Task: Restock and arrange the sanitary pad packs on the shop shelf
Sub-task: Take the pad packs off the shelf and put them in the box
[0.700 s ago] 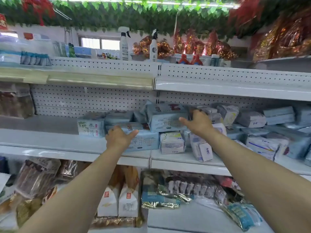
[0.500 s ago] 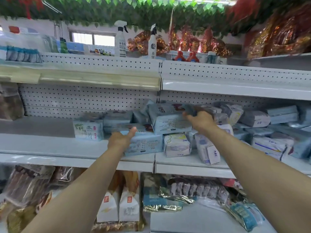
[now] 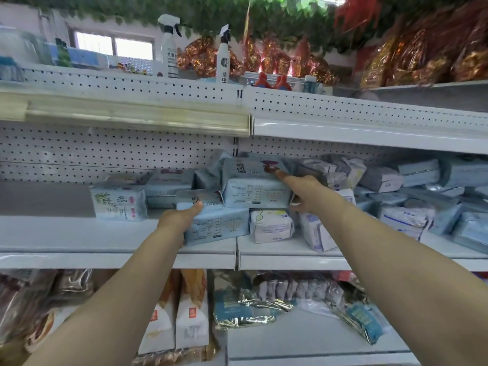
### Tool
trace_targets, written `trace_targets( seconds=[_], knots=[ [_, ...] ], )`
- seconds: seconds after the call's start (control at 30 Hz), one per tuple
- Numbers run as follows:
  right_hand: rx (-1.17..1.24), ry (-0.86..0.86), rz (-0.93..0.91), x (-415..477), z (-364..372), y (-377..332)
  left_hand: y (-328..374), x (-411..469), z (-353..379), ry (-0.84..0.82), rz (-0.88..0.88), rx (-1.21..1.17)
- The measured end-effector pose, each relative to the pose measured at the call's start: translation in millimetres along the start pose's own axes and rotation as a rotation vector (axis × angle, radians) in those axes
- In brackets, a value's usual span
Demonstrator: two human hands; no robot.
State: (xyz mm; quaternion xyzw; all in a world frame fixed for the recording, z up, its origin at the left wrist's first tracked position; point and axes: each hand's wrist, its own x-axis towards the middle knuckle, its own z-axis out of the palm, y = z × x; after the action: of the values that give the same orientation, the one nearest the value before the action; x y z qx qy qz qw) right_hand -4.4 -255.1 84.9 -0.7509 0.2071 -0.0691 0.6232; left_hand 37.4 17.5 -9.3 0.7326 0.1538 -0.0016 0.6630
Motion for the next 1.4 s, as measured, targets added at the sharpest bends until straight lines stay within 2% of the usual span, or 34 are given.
trace_targets(
  seconds=[0.27,0.43,0.6,0.87,1.03,1.17,1.23,1.4],
  knots=[
    [0.228,-0.077,0.177,-16,-7,9,-3,-17,-4,-0.037,-0.014,-0.079],
    [0.358,-0.084,0.182,-24,-8,12,-7,-37,-7,-0.137,-0.084,-0.267],
    [0.388,-0.133,0.142,-40,-8,9,-6,-62,-10,-0.200,-0.180,-0.372],
    [0.508,-0.201,0.134,-80,-26,24,-21,-101,0,-0.078,-0.199,-0.596],
    [0.570,-0.232,0.107,-116,-59,35,-82,-75,27,0.109,-0.205,-0.856],
    [0.561,-0.239,0.105,-146,-103,52,-58,-206,45,0.190,-0.126,-0.913],
    [0.568,-0.226,0.106,-159,-129,65,-56,-244,61,0.244,-0.108,-0.918],
    [0.615,-0.159,0.102,-182,-208,104,-65,-314,112,0.201,-0.034,-0.911]
  ],
)
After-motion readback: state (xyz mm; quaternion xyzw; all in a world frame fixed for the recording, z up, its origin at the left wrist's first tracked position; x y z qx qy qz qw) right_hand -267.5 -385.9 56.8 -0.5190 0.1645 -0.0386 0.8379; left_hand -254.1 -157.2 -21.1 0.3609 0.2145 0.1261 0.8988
